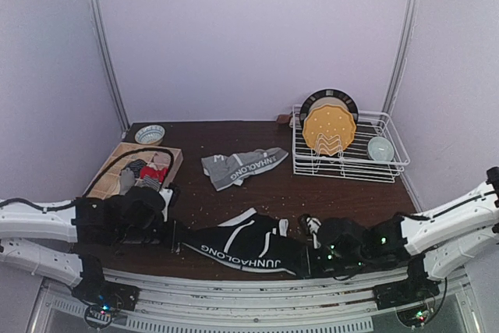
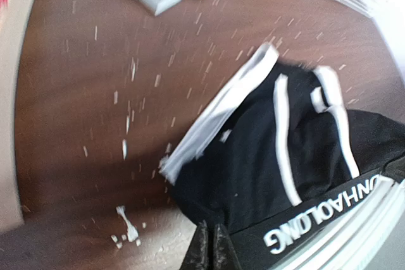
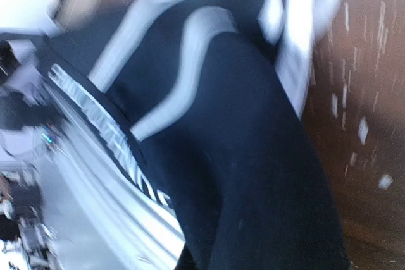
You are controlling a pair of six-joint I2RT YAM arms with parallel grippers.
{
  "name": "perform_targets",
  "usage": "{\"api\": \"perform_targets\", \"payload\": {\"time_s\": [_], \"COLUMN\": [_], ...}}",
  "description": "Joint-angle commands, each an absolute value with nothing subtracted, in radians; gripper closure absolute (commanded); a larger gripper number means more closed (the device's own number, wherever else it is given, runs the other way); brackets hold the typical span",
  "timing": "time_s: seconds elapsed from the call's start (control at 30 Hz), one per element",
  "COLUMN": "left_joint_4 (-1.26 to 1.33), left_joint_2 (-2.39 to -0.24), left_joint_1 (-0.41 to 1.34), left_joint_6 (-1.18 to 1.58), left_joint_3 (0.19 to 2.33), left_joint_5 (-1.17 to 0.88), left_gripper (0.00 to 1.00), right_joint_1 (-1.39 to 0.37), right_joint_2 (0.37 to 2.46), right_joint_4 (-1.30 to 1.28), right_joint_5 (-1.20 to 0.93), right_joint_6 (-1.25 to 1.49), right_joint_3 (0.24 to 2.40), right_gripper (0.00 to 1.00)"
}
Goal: Roll the underwear
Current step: Pick up the underwear from the center of the board, then flatten out the underwear at the center of the board.
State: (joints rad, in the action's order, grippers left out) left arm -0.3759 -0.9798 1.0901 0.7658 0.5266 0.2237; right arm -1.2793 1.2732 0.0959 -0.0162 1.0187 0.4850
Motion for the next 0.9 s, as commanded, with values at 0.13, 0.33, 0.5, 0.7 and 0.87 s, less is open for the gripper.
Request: {"api": "perform_targets", "payload": {"time_s": [0.13,0.33,0.5,0.7,0.87], "left_joint_4": [-0.426,-0.285,-0.087,0.025,-0.077], "left_joint_2": [-1.091,-1.141,-1.290,-1.393,-1.312], "left_joint_1": [0.919,0.919,0.919,0.939,0.943], "left_joint_6": [0.462,0.561,0.658,0.716,0.662], "left_joint_3": [1.053,0.861,0.645,0.573,0.640], "left_joint_5": [0.220,0.158,0.088,0.011,0.081], "left_gripper": [1.00,1.00,1.00,1.00,1.00], "right_joint_1": [-0.974,-0.969,-0.965,-0.996,-0.979], "right_joint_2": [1.085,1.105,1.191,1.238,1.157], "right_joint_4": [-0.363,-0.222,0.015,0.154,0.054], "right_joint_5": [0.033,-0.008,-0.044,-0.091,-0.043], "right_joint_6": [0.655,0.728,0.837,0.908,0.865], "right_joint_3": [0.987,0.763,0.505,0.397,0.451], "right_gripper": [1.00,1.00,1.00,1.00,1.00]}}
